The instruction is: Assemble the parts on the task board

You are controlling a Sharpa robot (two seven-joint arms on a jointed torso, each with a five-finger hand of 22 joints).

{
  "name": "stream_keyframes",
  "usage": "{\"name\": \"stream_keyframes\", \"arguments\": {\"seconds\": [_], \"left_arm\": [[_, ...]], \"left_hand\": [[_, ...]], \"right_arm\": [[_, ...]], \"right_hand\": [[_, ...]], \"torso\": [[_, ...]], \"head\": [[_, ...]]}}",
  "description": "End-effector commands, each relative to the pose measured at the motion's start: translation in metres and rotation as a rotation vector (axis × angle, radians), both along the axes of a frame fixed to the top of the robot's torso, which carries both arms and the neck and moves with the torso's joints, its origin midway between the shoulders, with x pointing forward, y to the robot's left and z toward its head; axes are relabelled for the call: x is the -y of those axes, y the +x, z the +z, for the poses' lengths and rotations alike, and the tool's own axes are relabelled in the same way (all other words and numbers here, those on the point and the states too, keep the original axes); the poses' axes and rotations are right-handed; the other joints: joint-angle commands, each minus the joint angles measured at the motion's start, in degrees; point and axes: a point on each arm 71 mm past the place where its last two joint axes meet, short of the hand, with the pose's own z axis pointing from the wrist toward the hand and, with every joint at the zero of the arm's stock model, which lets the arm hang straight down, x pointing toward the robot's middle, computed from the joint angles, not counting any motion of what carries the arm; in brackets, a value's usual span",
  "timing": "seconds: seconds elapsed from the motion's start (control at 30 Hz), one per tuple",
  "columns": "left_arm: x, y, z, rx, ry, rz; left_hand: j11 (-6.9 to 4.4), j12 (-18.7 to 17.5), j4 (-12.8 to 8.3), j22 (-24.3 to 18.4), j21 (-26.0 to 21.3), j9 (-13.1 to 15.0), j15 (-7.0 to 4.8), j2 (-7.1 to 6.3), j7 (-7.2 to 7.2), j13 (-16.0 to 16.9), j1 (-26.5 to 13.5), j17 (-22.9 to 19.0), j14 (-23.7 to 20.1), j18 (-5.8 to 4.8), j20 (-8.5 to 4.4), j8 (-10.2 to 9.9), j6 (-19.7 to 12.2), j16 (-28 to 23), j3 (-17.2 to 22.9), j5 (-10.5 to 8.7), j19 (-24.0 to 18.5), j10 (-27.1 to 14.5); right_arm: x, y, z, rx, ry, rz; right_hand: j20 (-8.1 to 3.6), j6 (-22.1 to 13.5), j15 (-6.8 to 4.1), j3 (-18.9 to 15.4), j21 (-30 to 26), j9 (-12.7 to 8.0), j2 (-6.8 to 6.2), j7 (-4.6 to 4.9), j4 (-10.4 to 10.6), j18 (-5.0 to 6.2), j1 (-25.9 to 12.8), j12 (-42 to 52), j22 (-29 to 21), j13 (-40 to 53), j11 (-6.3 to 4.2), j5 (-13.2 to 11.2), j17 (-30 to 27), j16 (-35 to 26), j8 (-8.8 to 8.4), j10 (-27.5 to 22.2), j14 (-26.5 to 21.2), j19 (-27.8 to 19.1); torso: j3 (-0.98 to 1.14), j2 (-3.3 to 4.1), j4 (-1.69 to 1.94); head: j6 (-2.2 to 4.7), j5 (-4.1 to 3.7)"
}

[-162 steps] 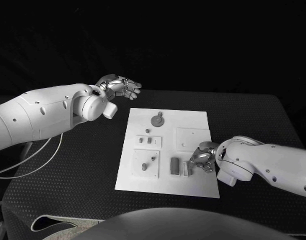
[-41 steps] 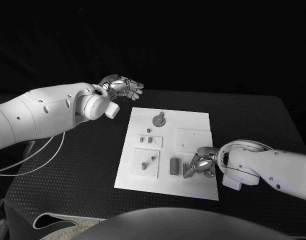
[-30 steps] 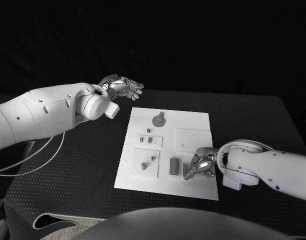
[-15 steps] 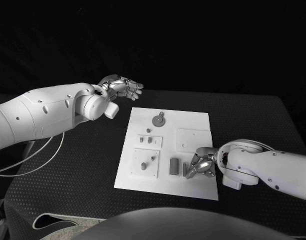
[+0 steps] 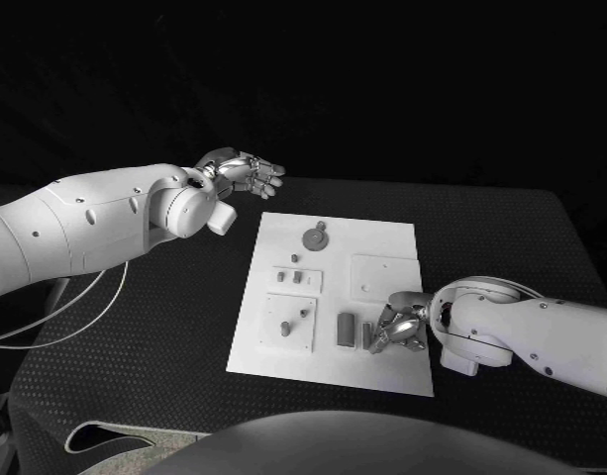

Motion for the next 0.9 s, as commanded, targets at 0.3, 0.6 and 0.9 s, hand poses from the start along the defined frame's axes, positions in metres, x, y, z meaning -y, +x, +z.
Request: {"name": "stream_keyframes", "arguments": {"seconds": [0.3, 0.6, 0.9], "left_arm": [[0.0026, 0.0001, 0.0010, 0.000, -0.011, -0.016], [0.0022, 0.0001, 0.0010, 0.000, -0.010, -0.014], [0.0022, 0.0003, 0.0009, 0.001, -0.010, -0.014]], "left_hand": [[0.34, 0.14, 0.29, 0.09, -0.26, -0.08, 0.07, 0.10, -0.08, -0.09, -0.37, 0.13, 0.44, 1.09, 0.08, 0.23, -0.42, -0.30, -0.01, 0.24, 0.43, -0.15], [0.34, 0.14, 0.30, 0.12, -0.28, -0.10, 0.07, 0.09, -0.07, -0.09, -0.37, 0.18, 0.44, 1.09, 0.08, 0.22, -0.45, -0.33, -0.02, 0.25, 0.43, -0.16], [0.34, 0.14, 0.32, 0.14, -0.30, -0.11, 0.07, 0.10, -0.06, -0.09, -0.37, 0.22, 0.45, 1.09, 0.08, 0.23, -0.47, -0.36, -0.01, 0.25, 0.43, -0.16]], "right_arm": [[0.0010, 0.0019, -0.0014, 0.002, -0.018, -0.004], [0.0027, 0.0021, -0.0022, 0.000, -0.033, -0.001], [0.0066, 0.0024, -0.0021, -0.007, -0.008, -0.018]], "right_hand": [[0.27, 1.14, 0.12, 0.79, 0.68, -0.14, 1.45, -0.21, -2.43, 3.19, 0.05, -0.07, 0.14, 0.05, -0.11, 0.52, 0.07, 0.48, 0.56, 0.89, 0.71, 0.40], [0.45, 1.82, 0.28, 0.66, 0.87, -0.10, 1.58, -0.49, -4.65, 3.19, 0.10, -0.03, 0.10, 0.07, -0.37, 1.19, 0.13, 0.68, 1.00, 1.55, 1.20, 0.67], [0.61, 1.58, 0.33, -0.14, 0.74, -0.23, -0.01, -0.38, -4.95, 3.19, -0.61, -0.28, -0.09, 0.02, -0.23, 2.36, -0.18, 0.30, 0.91, 1.53, 1.02, 0.69]], "torso": [[-0.01, -0.01, -0.02], [0.01, -0.03, -0.01], [0.07, -0.03, 0.00]], "head": [[0.00, 0.06], [0.00, 0.10], [0.00, 0.15]]}}
